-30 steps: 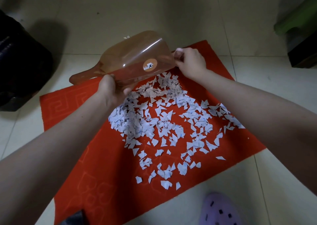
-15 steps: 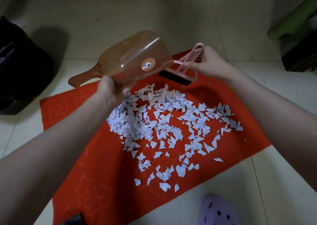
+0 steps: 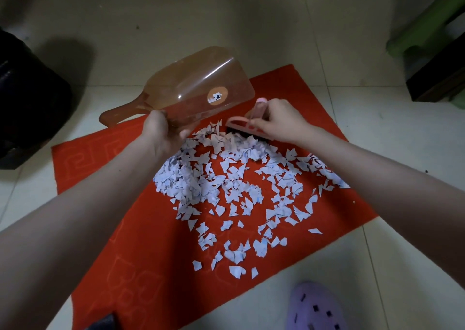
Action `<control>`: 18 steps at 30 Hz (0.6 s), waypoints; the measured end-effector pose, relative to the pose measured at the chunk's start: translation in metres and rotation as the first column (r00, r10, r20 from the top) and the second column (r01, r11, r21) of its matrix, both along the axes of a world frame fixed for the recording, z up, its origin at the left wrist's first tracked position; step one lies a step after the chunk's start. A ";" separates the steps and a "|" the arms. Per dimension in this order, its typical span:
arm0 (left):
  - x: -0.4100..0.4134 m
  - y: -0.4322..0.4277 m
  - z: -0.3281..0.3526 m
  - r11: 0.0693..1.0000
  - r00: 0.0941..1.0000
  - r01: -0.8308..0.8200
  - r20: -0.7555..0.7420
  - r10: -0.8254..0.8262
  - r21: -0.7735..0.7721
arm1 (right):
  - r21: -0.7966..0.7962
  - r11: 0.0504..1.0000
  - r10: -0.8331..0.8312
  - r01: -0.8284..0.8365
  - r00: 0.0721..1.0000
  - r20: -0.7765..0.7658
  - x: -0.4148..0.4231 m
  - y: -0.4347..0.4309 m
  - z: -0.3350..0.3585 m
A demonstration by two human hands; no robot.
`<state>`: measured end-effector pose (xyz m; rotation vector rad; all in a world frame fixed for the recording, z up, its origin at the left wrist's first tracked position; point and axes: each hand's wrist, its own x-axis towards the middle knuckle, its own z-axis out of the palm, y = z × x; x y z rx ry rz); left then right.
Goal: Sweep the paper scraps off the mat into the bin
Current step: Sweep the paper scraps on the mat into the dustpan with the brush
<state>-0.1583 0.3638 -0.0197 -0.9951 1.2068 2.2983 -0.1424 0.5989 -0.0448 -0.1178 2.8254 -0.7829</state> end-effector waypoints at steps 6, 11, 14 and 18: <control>0.001 0.005 0.003 1.000 1.000 0.022 -0.008 -0.022 0.011 | -0.044 0.976 -0.219 0.214 0.961 -0.171 0.003 0.029 0.011; 0.004 0.007 0.006 0.999 0.999 0.045 -0.019 -0.045 -0.001 | 0.084 0.955 -0.268 0.284 0.950 -0.161 0.003 0.032 -0.002; 0.007 0.010 0.007 0.998 0.998 0.062 -0.025 -0.063 -0.030 | 0.113 0.981 -0.153 0.159 0.986 -0.058 0.013 0.022 -0.009; 0.006 0.009 0.005 0.998 0.998 0.058 -0.033 -0.059 -0.026 | -0.084 0.981 -0.178 0.172 0.982 -0.066 0.014 0.018 0.004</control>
